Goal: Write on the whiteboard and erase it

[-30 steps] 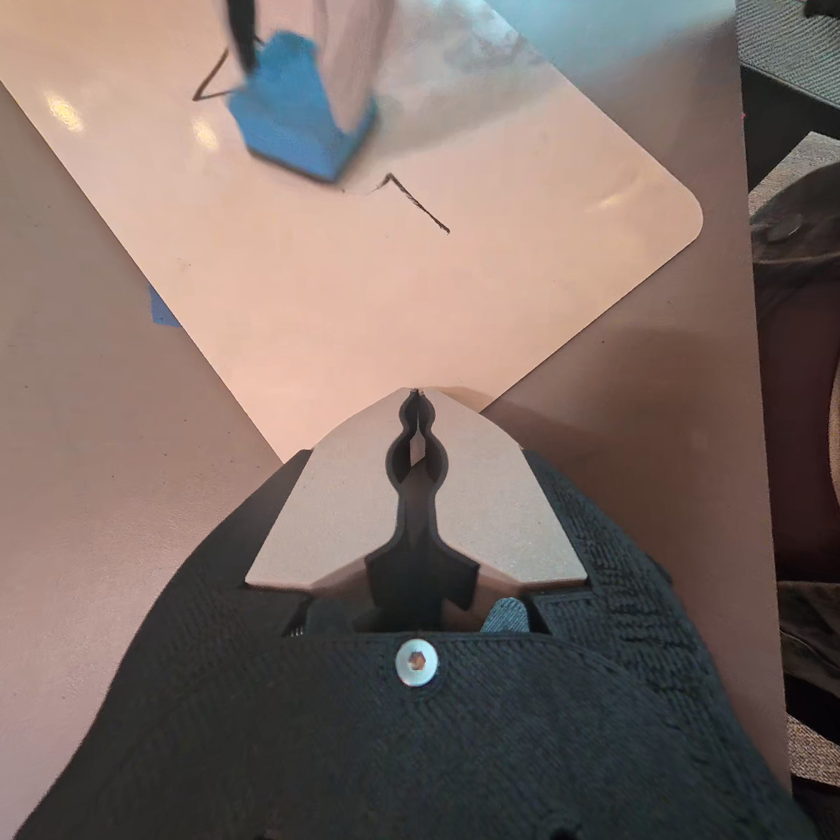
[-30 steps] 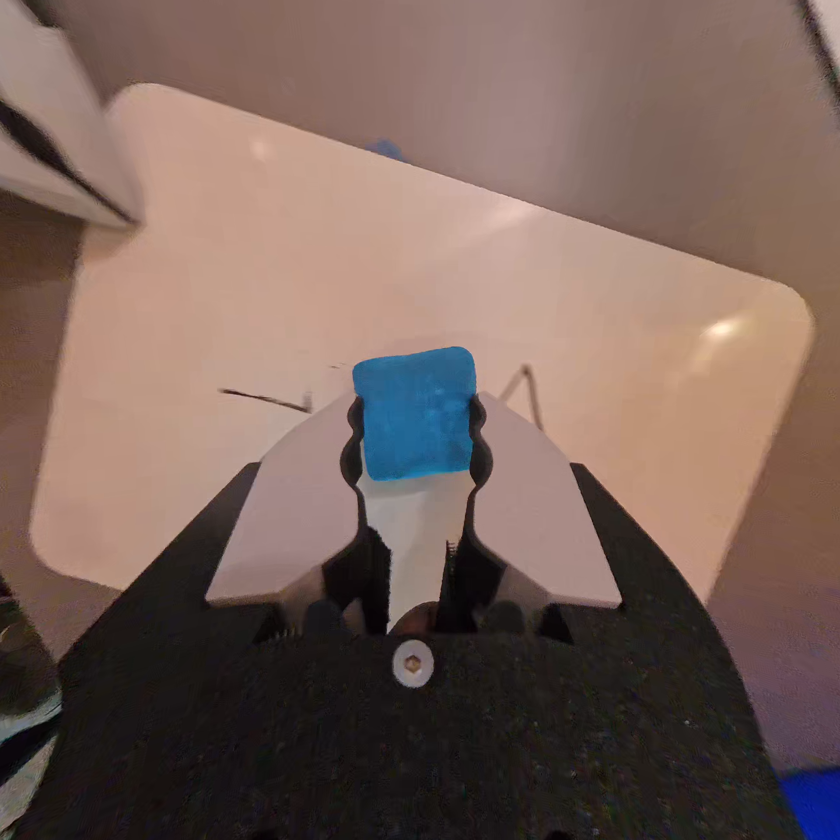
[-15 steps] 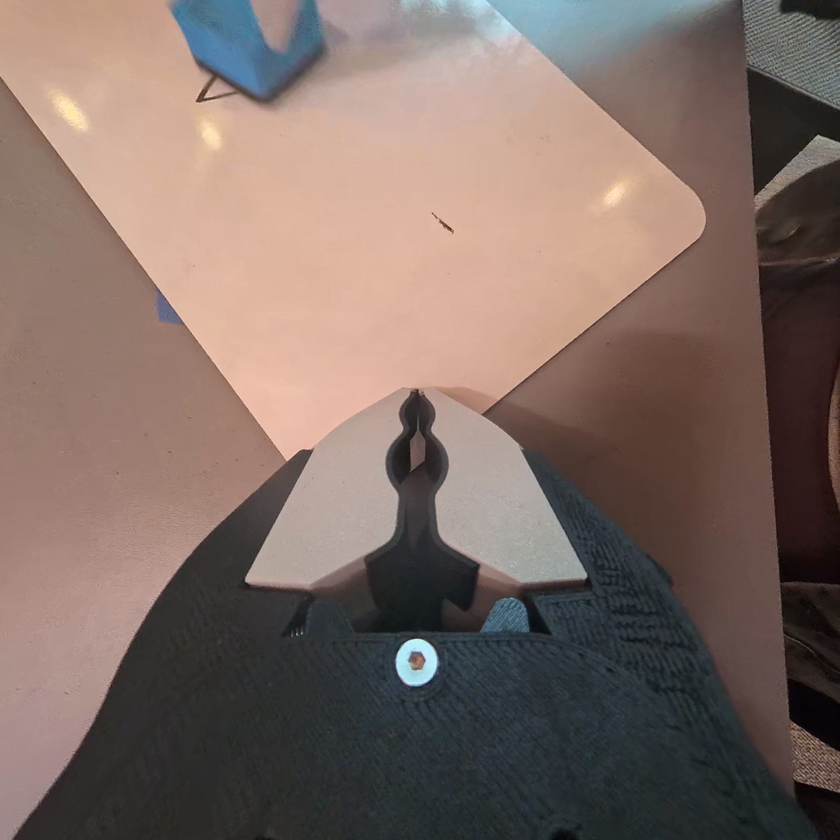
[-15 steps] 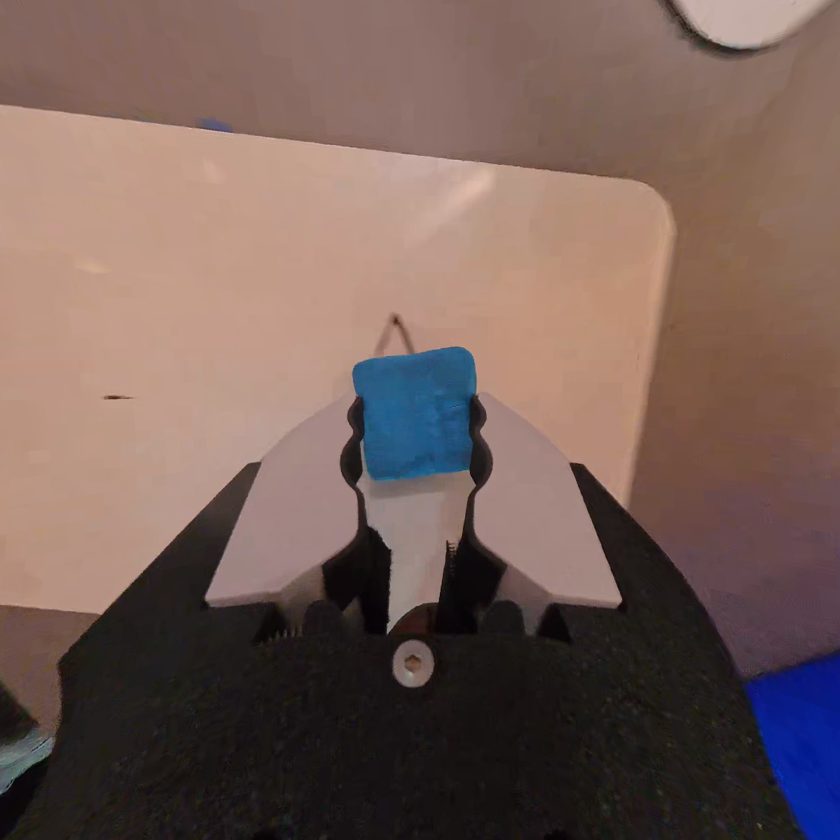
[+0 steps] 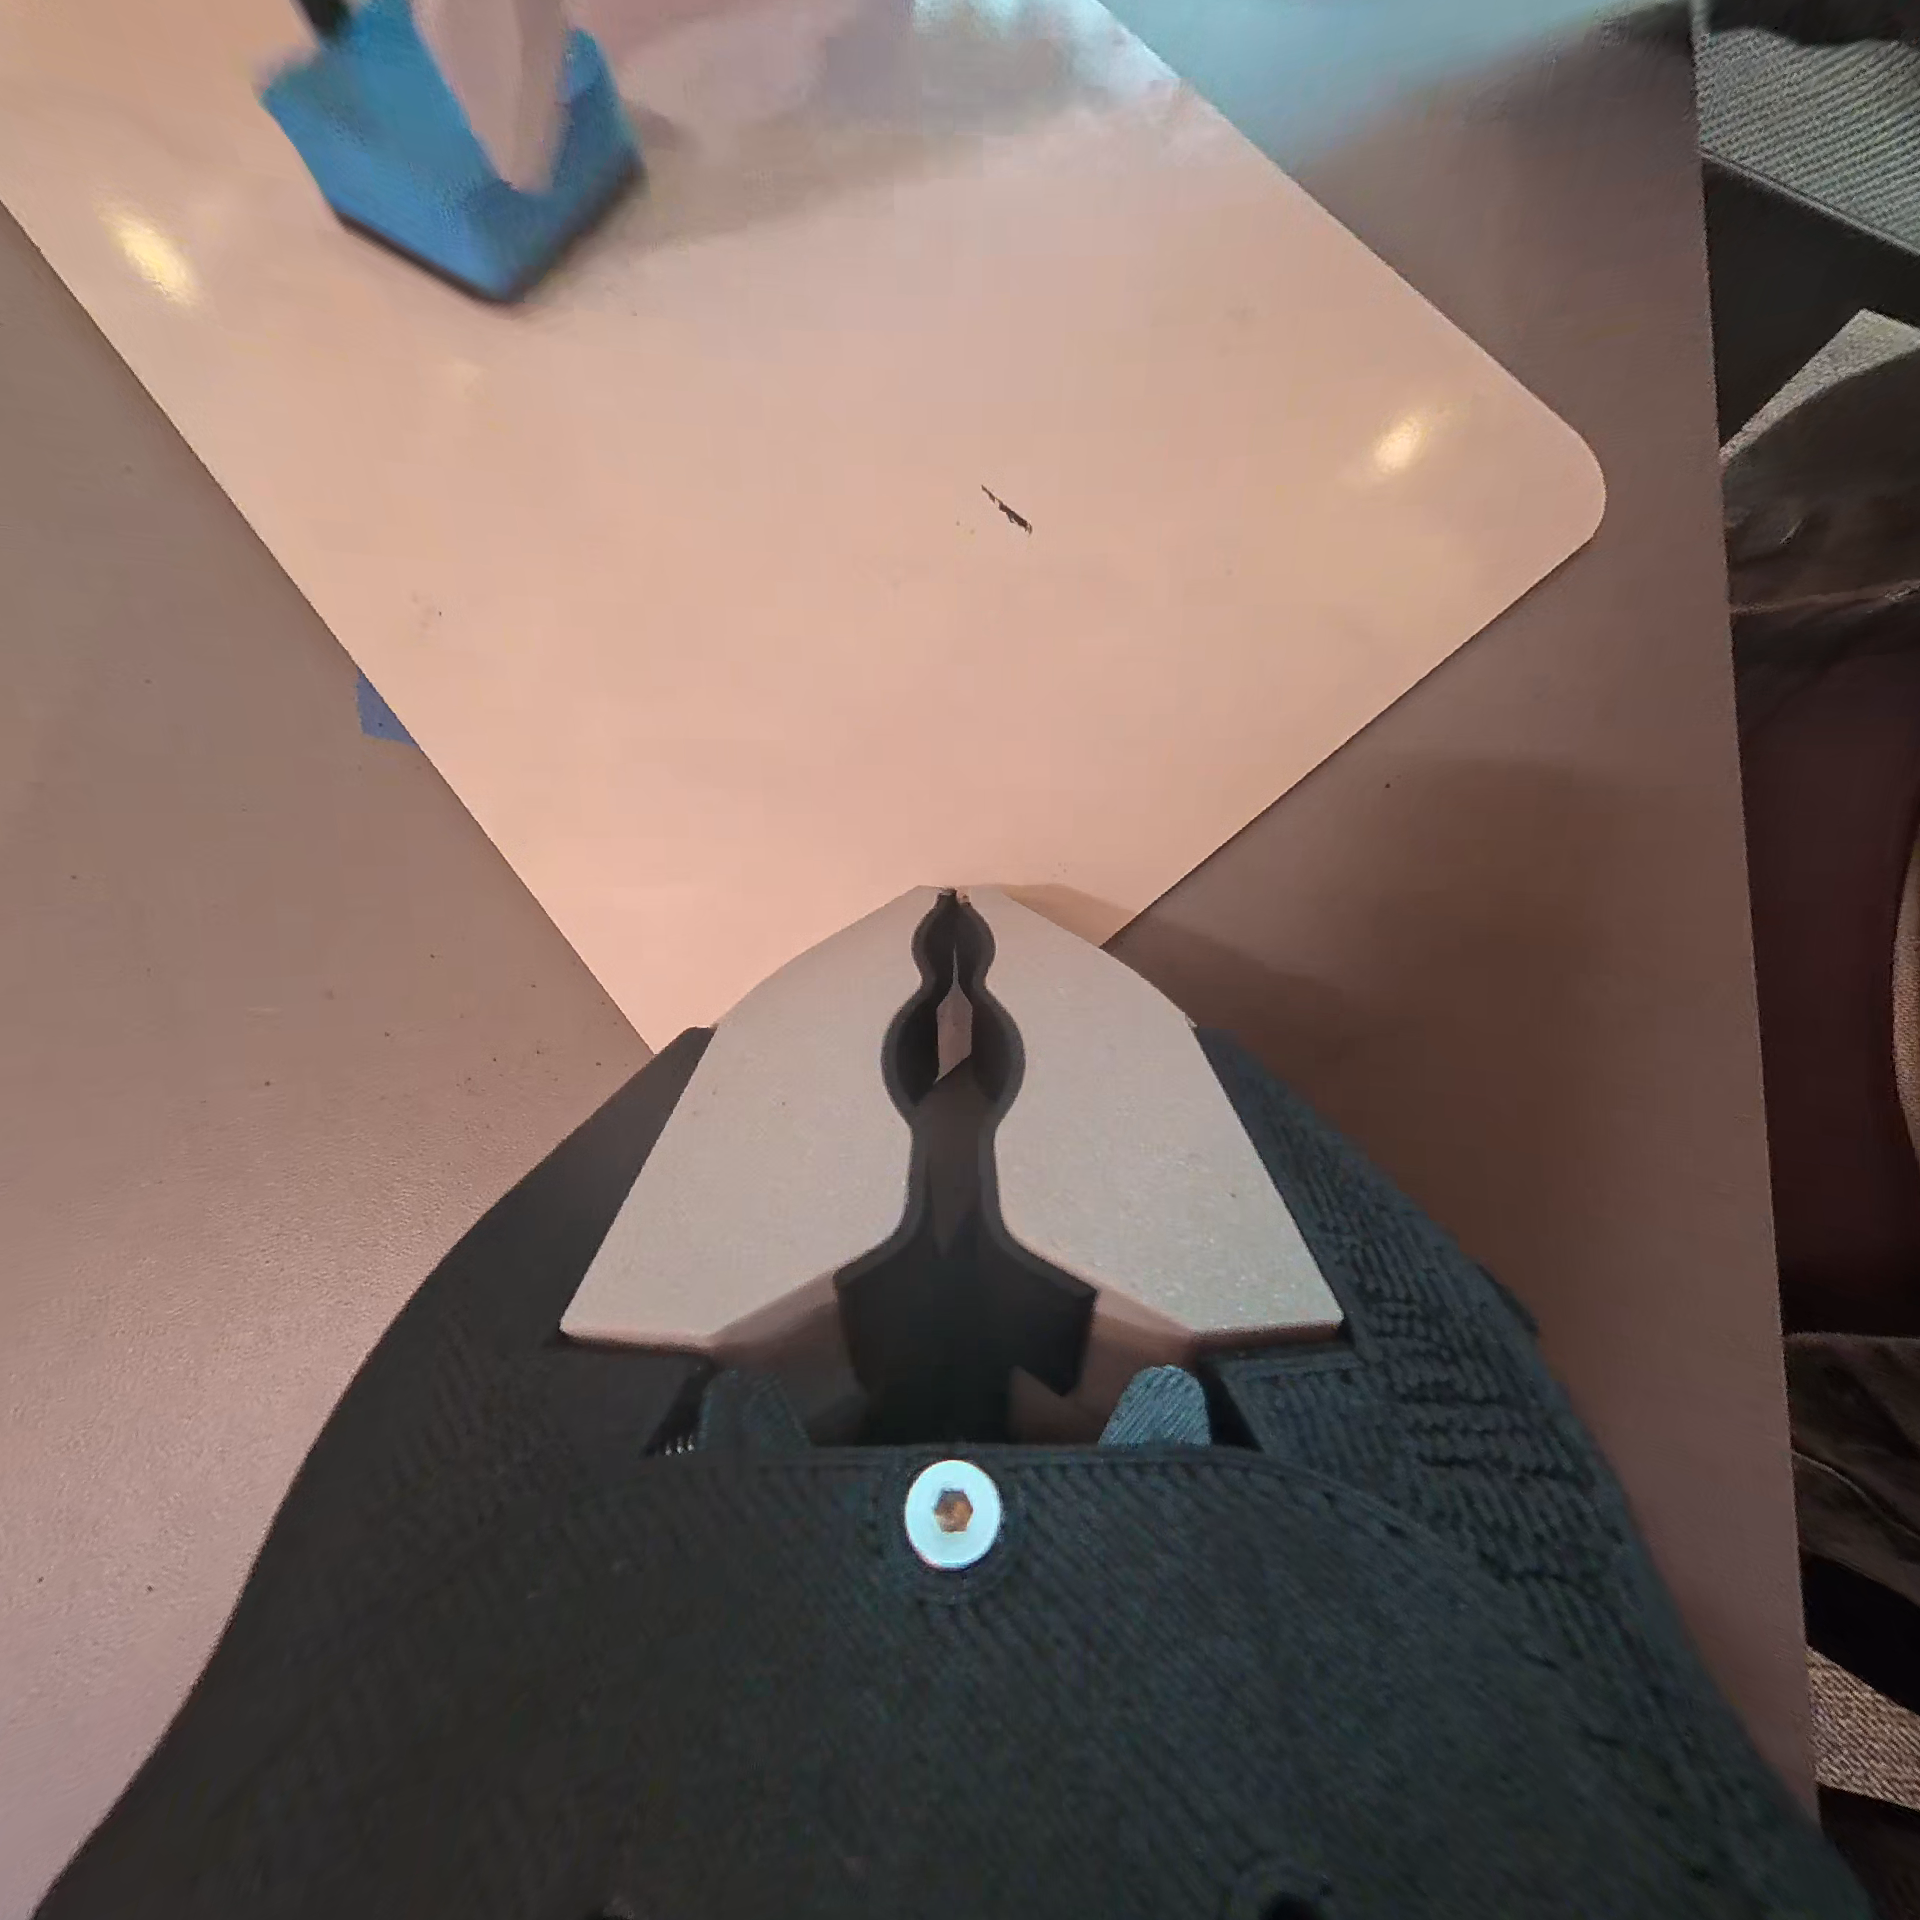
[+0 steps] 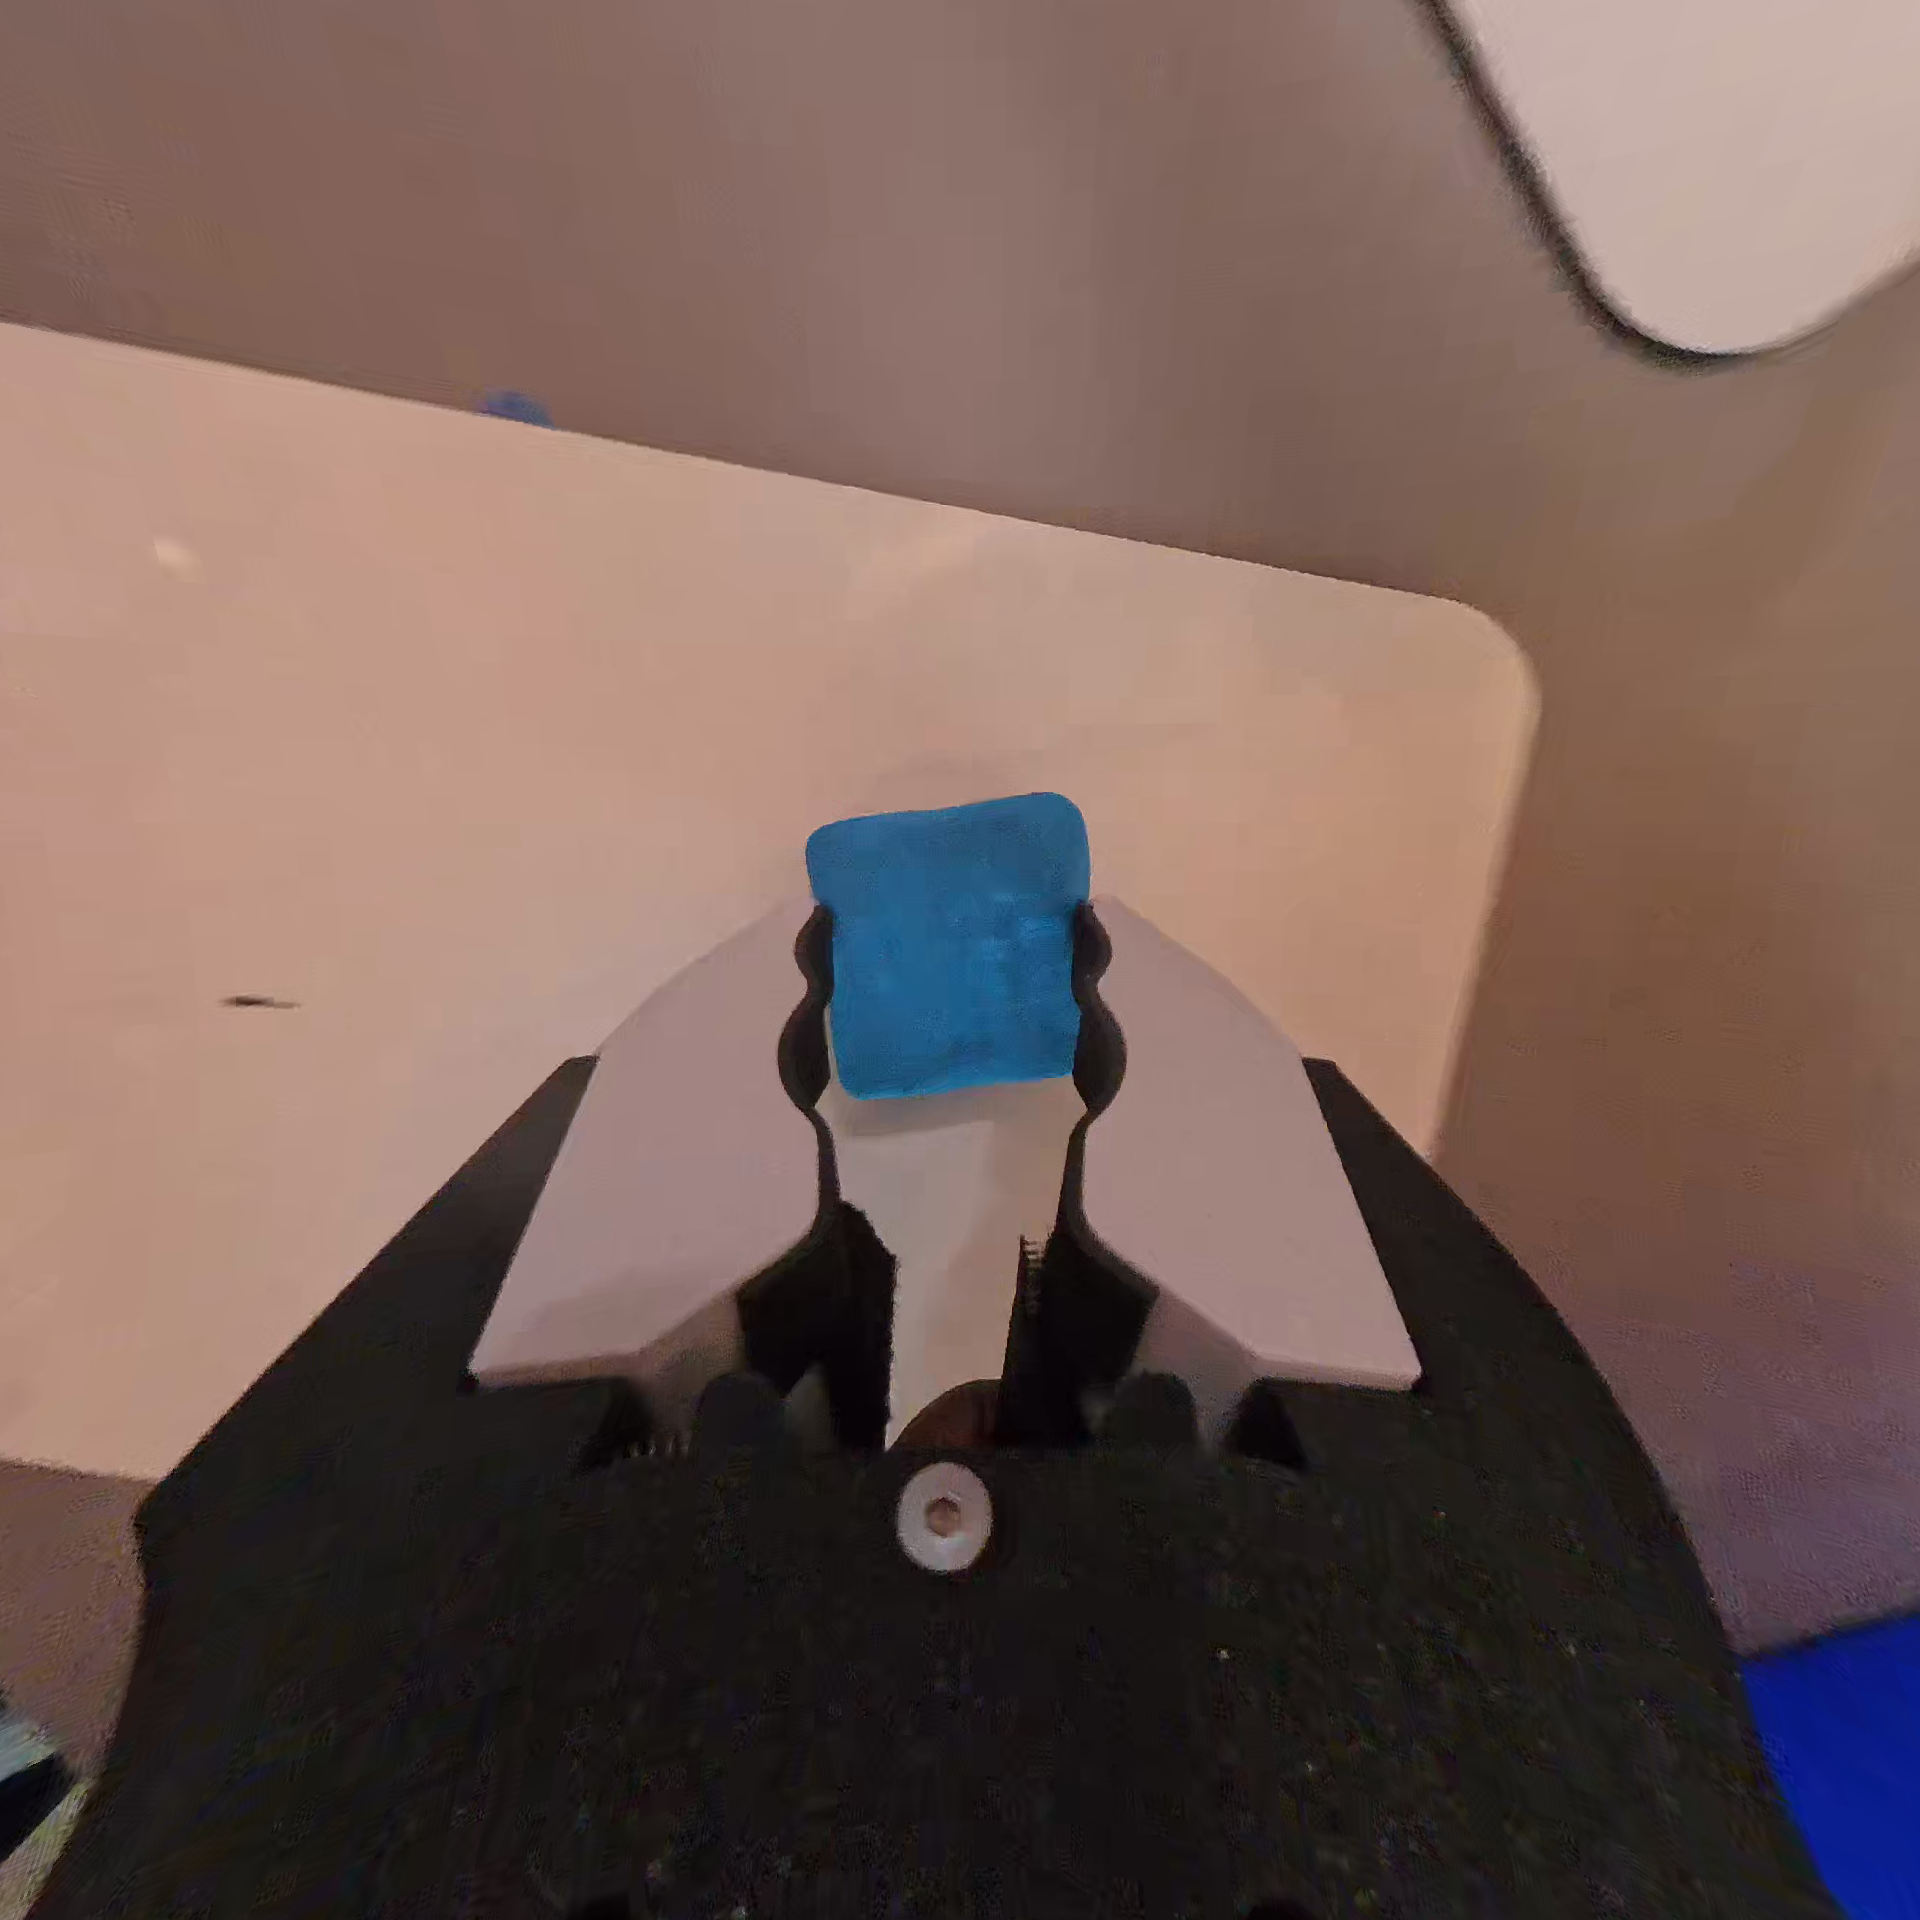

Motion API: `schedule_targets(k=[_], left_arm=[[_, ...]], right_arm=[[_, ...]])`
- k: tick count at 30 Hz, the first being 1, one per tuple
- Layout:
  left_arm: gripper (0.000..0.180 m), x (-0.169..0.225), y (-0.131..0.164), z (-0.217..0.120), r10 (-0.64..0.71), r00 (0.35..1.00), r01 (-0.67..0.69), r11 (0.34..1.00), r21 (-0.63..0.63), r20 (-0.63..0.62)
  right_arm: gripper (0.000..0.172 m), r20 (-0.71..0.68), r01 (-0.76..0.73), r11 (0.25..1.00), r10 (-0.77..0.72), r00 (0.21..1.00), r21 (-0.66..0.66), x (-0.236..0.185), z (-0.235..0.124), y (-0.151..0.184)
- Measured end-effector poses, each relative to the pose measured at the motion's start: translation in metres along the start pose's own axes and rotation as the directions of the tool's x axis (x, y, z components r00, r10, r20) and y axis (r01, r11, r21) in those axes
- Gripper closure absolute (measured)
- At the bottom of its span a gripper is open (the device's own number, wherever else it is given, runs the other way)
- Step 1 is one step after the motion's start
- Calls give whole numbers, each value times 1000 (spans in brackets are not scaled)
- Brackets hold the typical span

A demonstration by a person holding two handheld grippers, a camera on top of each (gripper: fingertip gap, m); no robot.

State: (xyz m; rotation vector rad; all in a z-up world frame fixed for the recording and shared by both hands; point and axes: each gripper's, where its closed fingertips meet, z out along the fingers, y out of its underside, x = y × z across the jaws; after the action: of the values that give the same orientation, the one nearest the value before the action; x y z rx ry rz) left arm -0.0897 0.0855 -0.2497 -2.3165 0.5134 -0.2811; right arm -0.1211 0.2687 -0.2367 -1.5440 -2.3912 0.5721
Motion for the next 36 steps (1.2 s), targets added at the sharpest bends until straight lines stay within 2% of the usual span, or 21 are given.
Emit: schedule_targets(k=[3,5,6,8,9,11,12,14,16,19,20,22,24,26,27,31,32,36], left_arm=[[180,0,0,0,6,1000,-6,1000,0,5],[180,0,0,0,8,1000,-8,1000,-1,7],[180,0,0,0,8,1000,-8,1000,-1,7],[180,0,0,0,7,1000,-7,1000,-1,5],[180,0,0,0,7,1000,-7,1000,-1,4],[180,1,0,0,9,1000,-9,1000,0,2],[180,1,0,0,8,1000,-8,1000,0,1],[180,1,0,0,7,1000,-7,1000,0,0],[180,0,0,0,8,1000,-8,1000,-1,2],[180,1,0,0,15,1000,-15,1000,-1,4],[180,0,0,0,13,1000,-13,1000,-1,7],[180,0,0,0,14,1000,-14,1000,-2,5],[179,1,0,0,18,1000,-18,1000,-1,2],[180,2,0,0,18,1000,-18,1000,-1,-1],[180,2,0,0,15,1000,-15,1000,-1,-3],[180,1,0,0,18,1000,-18,1000,-2,5],[180,1,0,0,21,1000,-21,1000,-3,5],[180,1,0,0,21,1000,-21,1000,-2,1]], right_arm=[[127,145,155,987,-161,976,50,-92,4,-7],[127,248,266,961,-278,928,82,-156,3,-5],[127,252,311,946,-323,912,85,-170,2,-2],[127,277,277,957,-290,916,88,-162,0,0],[127,261,215,974,-227,938,73,-139,0,0],[127,81,105,994,-106,991,14,-64,-4,9],[127,39,26,1000,-26,999,3,-36,-7,15],[127,22,-28,999,28,999,26,-17,-10,20],[127,23,30,999,-30,999,13,-42,-10,20],[127,137,211,977,-214,967,34,-125,-6,14],[127,135,260,965,-261,956,25,-137,-7,15],[127,141,215,976,-216,966,20,-127,-9,19],[127,31,105,994,-105,994,-12,-84,-13,25],[127,22,73,997,-73,997,6,-78,-12,24],[127,2,95,995,-95,995,2,-85,-12,23],[127,182,301,952,-307,934,59,-182,-5,11],[127,197,346,936,-351,915,58,-191,-4,9],[127,198,344,936,-352,915,74,-169,7,-17]])
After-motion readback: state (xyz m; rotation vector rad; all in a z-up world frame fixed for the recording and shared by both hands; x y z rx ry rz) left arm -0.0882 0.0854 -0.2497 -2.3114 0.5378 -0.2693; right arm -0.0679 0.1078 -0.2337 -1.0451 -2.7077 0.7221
